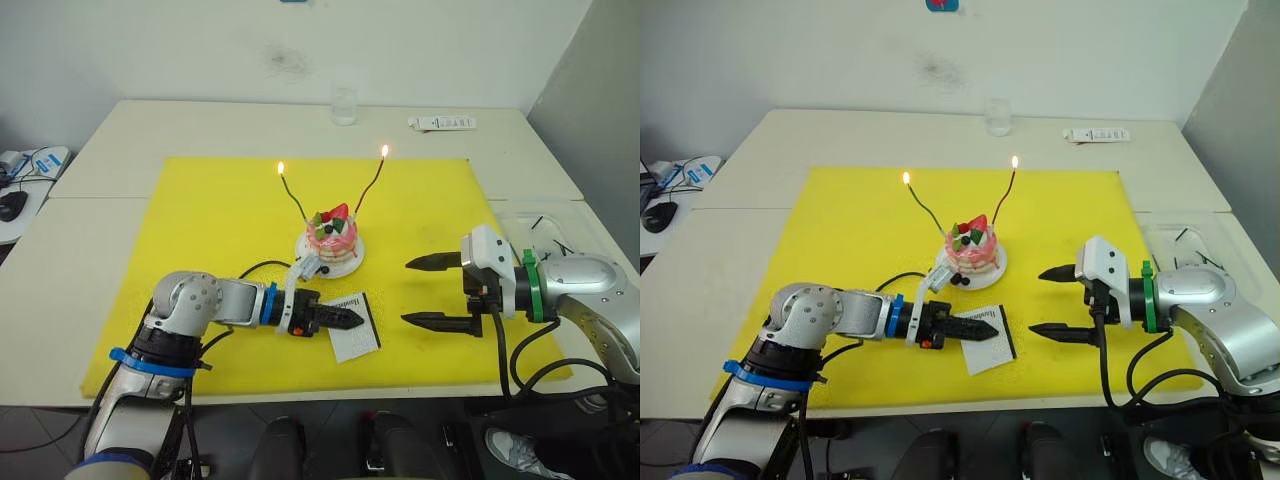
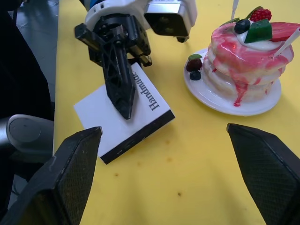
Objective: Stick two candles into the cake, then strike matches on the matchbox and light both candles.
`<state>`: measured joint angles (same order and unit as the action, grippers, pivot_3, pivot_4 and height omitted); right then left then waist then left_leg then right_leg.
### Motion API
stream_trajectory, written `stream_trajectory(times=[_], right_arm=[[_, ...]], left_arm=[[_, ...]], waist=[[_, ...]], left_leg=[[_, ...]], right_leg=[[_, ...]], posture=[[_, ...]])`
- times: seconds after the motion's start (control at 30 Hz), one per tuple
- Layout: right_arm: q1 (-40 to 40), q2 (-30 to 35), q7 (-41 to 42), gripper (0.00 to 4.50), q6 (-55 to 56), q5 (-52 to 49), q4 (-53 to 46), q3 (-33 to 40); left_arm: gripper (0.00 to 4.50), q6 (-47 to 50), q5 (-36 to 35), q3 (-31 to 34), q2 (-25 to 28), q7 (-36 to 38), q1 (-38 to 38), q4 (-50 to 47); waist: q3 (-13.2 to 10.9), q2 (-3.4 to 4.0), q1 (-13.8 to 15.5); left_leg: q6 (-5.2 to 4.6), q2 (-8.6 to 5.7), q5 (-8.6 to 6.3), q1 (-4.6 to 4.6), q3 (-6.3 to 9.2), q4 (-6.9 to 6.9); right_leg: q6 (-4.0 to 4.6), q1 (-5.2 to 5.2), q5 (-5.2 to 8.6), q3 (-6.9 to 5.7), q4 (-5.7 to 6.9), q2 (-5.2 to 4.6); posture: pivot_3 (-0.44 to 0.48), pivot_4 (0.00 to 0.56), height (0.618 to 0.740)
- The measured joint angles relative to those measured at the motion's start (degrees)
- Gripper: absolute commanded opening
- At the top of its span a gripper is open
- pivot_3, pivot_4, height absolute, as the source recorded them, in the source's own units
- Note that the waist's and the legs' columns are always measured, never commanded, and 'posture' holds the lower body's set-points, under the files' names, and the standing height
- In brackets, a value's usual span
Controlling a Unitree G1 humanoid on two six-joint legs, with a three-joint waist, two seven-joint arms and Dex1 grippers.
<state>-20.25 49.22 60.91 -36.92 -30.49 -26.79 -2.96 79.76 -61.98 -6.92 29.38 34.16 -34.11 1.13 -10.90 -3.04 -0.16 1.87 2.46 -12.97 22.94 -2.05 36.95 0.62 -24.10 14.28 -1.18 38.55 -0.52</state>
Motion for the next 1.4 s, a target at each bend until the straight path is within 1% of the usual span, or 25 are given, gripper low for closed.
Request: stream_trajectory(times=[0.23,0.37,0.47,0.63,0.7,0.83,0.93,0.97,1.03,1.07,1.13,1.2,1.23,1.3,1.4], right_arm=[[0.06,-0.04,-0.15,4.5,-0.04,0.0,0.0,0.0],[0.07,-0.19,-0.15,4.5,-0.04,0.0,0.0,-0.01],[0.06,-0.25,-0.13,4.5,0.01,0.02,0.0,-0.04],[0.09,-0.25,0.03,4.5,0.17,0.04,0.02,-0.04],[0.19,-0.19,0.22,4.5,0.4,0.07,0.1,-0.02],[0.8,0.25,0.99,4.5,1.44,0.13,1.03,0.11],[1.13,1.04,2.18,4.5,2.6,0.12,2.38,0.92],[1.28,1.45,2.53,4.5,2.91,0.15,3.11,1.46],[1.52,2.02,2.83,4.5,3.98,0.27,4.69,2.34],[1.66,2.08,2.86,4.5,4.86,0.55,5.45,2.61],[2.4,2.54,2.75,4.5,6.25,1.6,7.29,3.84],[2.8,2.81,2.48,4.5,7.37,2.57,9.91,5.04],[2.84,2.86,2.4,4.5,7.89,2.87,11.05,5.63],[3.04,3.5,2.3,4.5,9.11,3.94,12.95,6.61],[3.43,3.91,1.53,4.5,11.22,5.84,15.45,7.58]], left_arm=[[4.49,0.07,2.03,2.05,1.37,2.24,0.04,-0.91],[4.49,-0.02,2.73,4.34,2.23,2.15,0.32,-2.25],[4.49,-0.57,3.48,6.01,3.27,2.1,1.91,-4.1],[4.49,-2.56,4.75,8.23,6.98,3.01,5.13,-7.59],[4.49,-3.23,4.69,9.45,9.06,4.4,6.97,-10.21],[4.49,-8.15,5.31,13.13,15.45,9.2,12.84,-17.28],[4.49,-18.45,10.72,15.29,21.1,14.29,18.24,-22.83],[4.49,-21.46,12.65,16.23,22.14,15.09,19.05,-23.36],[4.49,-28.86,17.68,18.26,24.12,16.41,20.47,-23.38],[4.49,-34.38,21.16,19.08,26.0,18.12,22.39,-22.97],[4.49,-41.71,26.11,21.09,28.44,20.94,25.47,-20.14],[4.49,-46.38,28.99,23.58,29.33,22.9,27.75,-15.49],[4.49,-47.42,29.75,24.41,29.17,22.7,27.78,-13.52],[4.49,-48.48,31.1,25.54,28.88,21.55,27.45,-10.37],[4.49,-52.09,35.76,25.11,28.81,18.91,26.25,-7.1]], waist=[[0.0,0.0,0.0],[0.0,0.0,-0.01],[0.0,0.0,-0.02],[-0.01,0.01,0.01],[-0.01,0.01,-0.04],[-0.04,0.05,-0.1],[-0.06,0.09,0.02],[-0.08,0.12,0.07],[-0.08,0.12,0.14],[-0.08,0.12,0.13],[-0.11,0.17,0.14],[-0.12,0.2,0.14],[-0.14,0.21,0.14],[-0.14,0.21,0.12],[-0.14,0.21,0.2]], left_leg=[[0.0,0.01,0.0,0.01,0.0,0.0],[0.0,0.02,0.0,-0.01,0.01,0.0],[0.0,0.03,0.0,0.0,0.0,-0.01],[0.0,0.05,0.0,0.01,0.0,-0.02],[0.0,0.05,0.0,0.0,-0.03,-0.02],[0.0,0.06,0.0,-0.01,-0.05,-0.04],[0.01,0.07,-0.01,-0.01,-0.06,-0.05],[0.0,0.06,-0.01,-0.02,-0.06,-0.05],[0.0,0.05,-0.01,-0.02,-0.04,-0.05],[0.0,0.06,-0.01,-0.02,-0.05,-0.05],[0.0,0.06,-0.01,-0.02,-0.13,-0.08],[-0.01,0.07,-0.02,-0.02,-0.16,-0.09],[-0.02,0.09,-0.02,0.01,-0.15,-0.1],[-0.02,0.1,-0.02,0.01,-0.15,-0.1],[-0.02,0.1,-0.02,0.02,-0.16,-0.11]], right_leg=[[0.0,0.0,0.0,0.0,0.0,0.0],[0.0,-0.01,0.0,-0.01,0.03,-0.01],[0.0,-0.01,0.0,0.0,0.01,0.0],[0.01,-0.02,0.01,0.0,0.0,0.0],[0.02,-0.02,0.01,0.01,0.0,-0.01],[0.06,-0.04,0.04,0.02,0.0,-0.01],[0.13,-0.05,0.07,0.01,-0.01,-0.02],[0.13,-0.05,0.08,0.01,0.0,-0.03],[0.14,-0.04,0.08,-0.01,0.0,-0.03],[0.15,-0.05,0.08,0.0,-0.01,-0.03],[0.18,-0.07,0.1,0.03,-0.02,-0.05],[0.21,-0.08,0.12,0.03,-0.03,-0.05],[0.2,-0.11,0.12,0.02,-0.02,-0.05],[0.2,-0.11,0.11,0.01,-0.02,-0.05],[0.2,-0.1,0.11,0.01,-0.04,-0.05]], posture=[[0.0,0.15,0.74],[0.0,0.15,0.74],[0.0,0.15,0.74],[0.0,0.15,0.74],[0.0,0.15,0.74],[0.0,0.15,0.74],[0.0,0.15,0.74],[0.0,0.15,0.74],[0.0,0.15,0.74],[0.0,0.15,0.74],[0.0,0.15,0.74],[0.0,0.15,0.74],[0.0,0.15,0.74],[0.0,0.15,0.74],[0.0,0.15,0.74]])
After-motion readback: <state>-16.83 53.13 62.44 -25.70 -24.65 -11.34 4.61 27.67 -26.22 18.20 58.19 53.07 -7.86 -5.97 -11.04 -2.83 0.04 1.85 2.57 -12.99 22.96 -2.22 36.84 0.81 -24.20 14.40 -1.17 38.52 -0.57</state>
